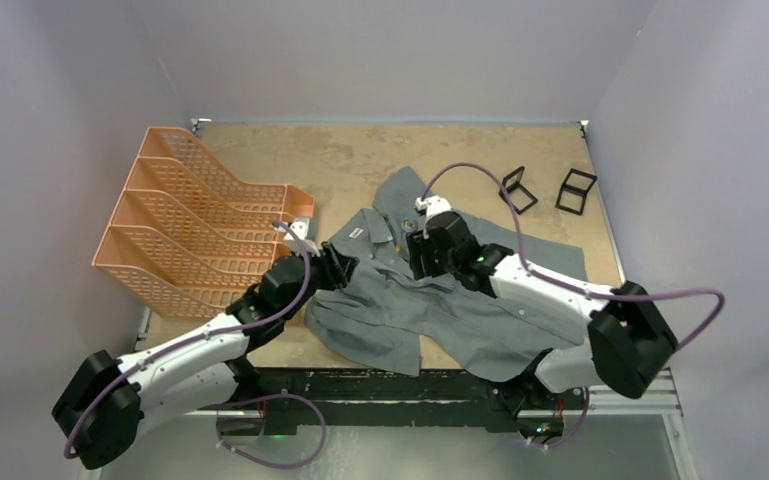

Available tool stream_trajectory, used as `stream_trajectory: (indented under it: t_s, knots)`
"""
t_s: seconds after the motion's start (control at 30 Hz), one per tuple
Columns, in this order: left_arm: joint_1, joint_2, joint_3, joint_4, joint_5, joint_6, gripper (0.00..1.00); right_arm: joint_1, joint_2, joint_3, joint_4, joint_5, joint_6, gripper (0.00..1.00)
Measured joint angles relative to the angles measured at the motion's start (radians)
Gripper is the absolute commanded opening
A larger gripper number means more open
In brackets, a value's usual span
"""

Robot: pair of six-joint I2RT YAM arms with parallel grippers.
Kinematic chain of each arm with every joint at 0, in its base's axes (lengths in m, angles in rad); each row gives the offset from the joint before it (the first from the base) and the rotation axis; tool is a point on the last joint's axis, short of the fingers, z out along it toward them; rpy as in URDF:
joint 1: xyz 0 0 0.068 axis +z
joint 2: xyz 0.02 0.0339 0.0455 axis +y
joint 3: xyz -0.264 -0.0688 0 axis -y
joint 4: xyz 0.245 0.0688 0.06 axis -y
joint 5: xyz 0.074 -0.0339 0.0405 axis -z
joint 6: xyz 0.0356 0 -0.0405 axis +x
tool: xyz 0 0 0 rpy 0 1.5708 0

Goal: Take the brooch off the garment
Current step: Adjust the clothes at the center of the board.

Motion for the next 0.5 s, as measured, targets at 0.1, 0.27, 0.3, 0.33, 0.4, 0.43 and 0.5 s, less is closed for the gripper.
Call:
stream_trajectory:
  t_s: [0.1,0.27,0.3,0.33,0.4,0.43,0.5]
  knots:
    - [-0.002,0.024,0.071,-0.01,0.015,0.018,0.51,-0.053,-0.076,0.0,0.006,0.018,0.006,0.74]
    - [-0.002,0.138,0.174,-0.002,0.043,0.046,0.53,-0.14,-0.108,-0.001,0.028,0.034,0.03,0.78]
    - [-0.002,0.172,0.196,0.003,0.05,0.052,0.53,-0.151,-0.108,-0.002,0.032,0.039,0.034,0.79]
    - [-0.002,0.205,0.216,0.009,0.057,0.056,0.53,-0.164,-0.108,-0.005,0.041,0.042,0.039,0.8]
    - [-0.002,0.275,0.253,0.03,0.063,0.068,0.53,-0.187,-0.108,-0.016,0.06,0.041,0.05,0.8]
    - [-0.002,0.315,0.274,0.042,0.067,0.071,0.53,-0.2,-0.105,-0.023,0.074,0.04,0.055,0.81]
    - [-0.002,0.395,0.312,0.071,0.077,0.074,0.53,-0.224,-0.093,-0.037,0.104,0.024,0.065,0.81]
